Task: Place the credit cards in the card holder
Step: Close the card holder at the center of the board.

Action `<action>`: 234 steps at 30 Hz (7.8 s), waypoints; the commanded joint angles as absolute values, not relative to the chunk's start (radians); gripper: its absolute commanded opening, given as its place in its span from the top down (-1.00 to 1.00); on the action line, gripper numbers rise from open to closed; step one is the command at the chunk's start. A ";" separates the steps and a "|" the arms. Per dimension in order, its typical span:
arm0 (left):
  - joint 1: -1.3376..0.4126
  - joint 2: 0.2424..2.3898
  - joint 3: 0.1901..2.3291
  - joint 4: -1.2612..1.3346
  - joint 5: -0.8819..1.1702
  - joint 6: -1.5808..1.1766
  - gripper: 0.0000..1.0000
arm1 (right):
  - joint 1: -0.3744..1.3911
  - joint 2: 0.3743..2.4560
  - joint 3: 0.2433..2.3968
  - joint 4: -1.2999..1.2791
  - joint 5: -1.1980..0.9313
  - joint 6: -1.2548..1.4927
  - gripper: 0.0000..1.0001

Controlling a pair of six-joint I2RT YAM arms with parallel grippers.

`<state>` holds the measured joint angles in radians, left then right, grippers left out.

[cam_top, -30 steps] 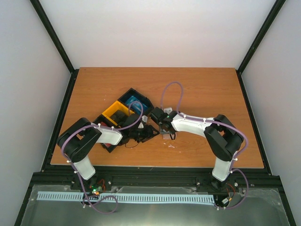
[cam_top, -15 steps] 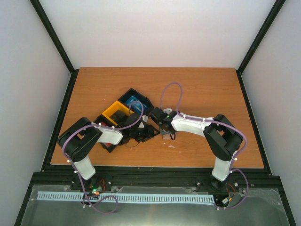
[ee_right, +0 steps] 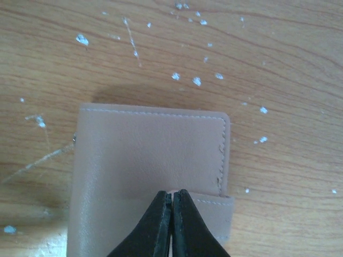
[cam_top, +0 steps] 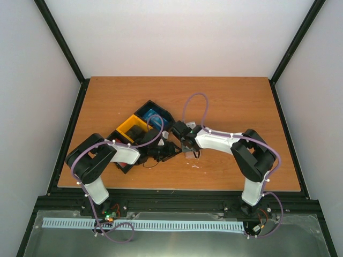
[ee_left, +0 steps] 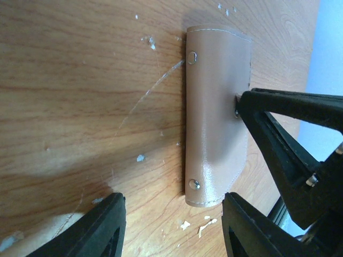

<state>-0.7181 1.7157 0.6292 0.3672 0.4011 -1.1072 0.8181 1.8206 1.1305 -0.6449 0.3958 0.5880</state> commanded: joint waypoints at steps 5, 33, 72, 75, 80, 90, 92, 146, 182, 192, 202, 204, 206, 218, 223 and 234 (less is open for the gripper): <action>-0.713 1.748 0.626 0.286 0.358 -1.084 -0.02 | 0.811 1.896 1.093 -0.633 0.256 0.613 0.94; -0.735 1.940 0.793 0.245 0.398 -1.068 0.24 | 0.741 1.668 0.988 -0.557 0.251 0.600 0.94; -0.742 2.021 0.768 0.212 0.362 -1.086 0.53 | 0.688 1.624 0.861 -0.378 0.120 0.634 0.94; -0.742 2.022 0.770 0.213 0.361 -1.086 0.54 | 0.689 1.625 0.856 -0.376 0.130 0.637 0.94; -0.741 2.022 0.768 0.212 0.360 -1.086 0.54 | 0.688 1.578 0.855 -0.367 0.153 0.639 0.95; -0.742 2.022 0.770 0.213 0.360 -1.086 0.54 | 0.687 1.557 0.851 -0.351 0.157 0.641 0.94; -0.742 2.020 0.768 0.213 0.360 -1.086 0.54 | 0.687 1.570 0.852 -0.344 0.151 0.640 0.94; -0.742 2.023 0.768 0.216 0.360 -1.088 0.54 | 0.788 1.700 0.997 -0.618 0.450 0.628 0.52; -0.742 2.024 0.763 0.221 0.360 -1.088 0.55 | 0.801 1.657 1.025 -0.654 0.465 0.655 0.77; -0.742 2.026 0.762 0.225 0.361 -1.088 0.55 | 0.801 1.658 1.016 -0.648 0.452 0.660 0.94; -0.742 2.026 0.762 0.236 0.377 -1.083 0.55 | 0.798 1.668 0.993 -0.533 0.411 0.672 0.94; -0.742 2.026 0.760 0.238 0.377 -1.084 0.55 | 0.798 1.684 0.999 -0.529 0.398 0.674 0.95; -0.742 2.027 0.760 0.240 0.382 -1.083 0.55 | 0.798 1.695 0.996 -0.520 0.386 0.674 0.94; -0.742 2.031 0.764 0.241 0.384 -1.083 0.56 | 0.798 1.735 0.995 -0.523 0.347 0.657 0.94; -0.742 2.035 0.766 0.241 0.383 -1.083 0.56 | 0.798 1.741 0.998 -0.531 0.348 0.650 0.94; -0.742 2.036 0.767 0.236 0.380 -1.084 0.56 | 0.798 1.718 1.005 -0.578 0.375 0.638 0.94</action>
<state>-0.7284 1.9457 0.8127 0.4530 0.4423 -1.0885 0.7925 1.7134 1.0035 -0.5343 0.3672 0.6437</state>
